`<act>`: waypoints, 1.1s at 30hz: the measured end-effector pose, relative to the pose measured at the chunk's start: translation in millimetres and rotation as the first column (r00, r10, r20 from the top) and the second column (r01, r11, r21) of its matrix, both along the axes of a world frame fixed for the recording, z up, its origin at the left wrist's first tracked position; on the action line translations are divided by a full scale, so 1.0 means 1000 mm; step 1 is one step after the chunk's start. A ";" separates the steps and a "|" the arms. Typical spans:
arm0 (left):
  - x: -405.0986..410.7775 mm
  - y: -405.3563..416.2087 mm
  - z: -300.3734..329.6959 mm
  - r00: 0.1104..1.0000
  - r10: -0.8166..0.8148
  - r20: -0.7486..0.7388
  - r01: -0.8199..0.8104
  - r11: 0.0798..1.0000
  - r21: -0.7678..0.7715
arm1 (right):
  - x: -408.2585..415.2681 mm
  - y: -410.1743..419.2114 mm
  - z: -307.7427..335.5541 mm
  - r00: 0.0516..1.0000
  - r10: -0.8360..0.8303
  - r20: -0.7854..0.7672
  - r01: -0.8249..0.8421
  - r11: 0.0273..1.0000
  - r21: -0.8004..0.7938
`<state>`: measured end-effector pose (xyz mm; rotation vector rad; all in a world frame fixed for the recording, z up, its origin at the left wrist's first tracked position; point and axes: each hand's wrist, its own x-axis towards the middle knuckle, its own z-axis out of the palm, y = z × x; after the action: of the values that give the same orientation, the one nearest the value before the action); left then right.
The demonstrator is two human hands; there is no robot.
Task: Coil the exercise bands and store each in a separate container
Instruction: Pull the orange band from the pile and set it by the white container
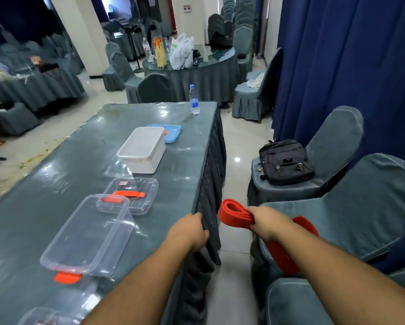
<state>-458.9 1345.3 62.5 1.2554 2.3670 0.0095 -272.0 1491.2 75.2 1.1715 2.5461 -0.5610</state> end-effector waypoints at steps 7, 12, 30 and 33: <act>-0.078 0.085 -0.016 0.999 0.038 0.039 -0.039 0.999 0.022 | -0.064 0.069 -0.034 0.995 0.023 0.094 -0.017 0.998 -0.068; -0.147 0.129 -0.025 0.992 0.090 0.083 -0.092 0.995 0.024 | -0.125 0.123 -0.034 0.982 0.062 0.179 -0.051 0.997 -0.062; -0.282 0.165 -0.059 0.902 0.425 0.082 -0.422 0.905 -0.044 | -0.376 0.255 -0.037 0.798 0.556 0.232 -0.582 0.811 0.058; -0.299 0.178 -0.063 0.843 0.530 0.088 -0.526 0.848 -0.063 | -0.425 0.276 -0.044 0.719 0.657 0.228 -0.683 0.729 0.052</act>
<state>-757.8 1523.3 -0.8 0.5304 2.5302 0.1993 -696.8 1767.2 31.3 0.2274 2.6045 -0.0837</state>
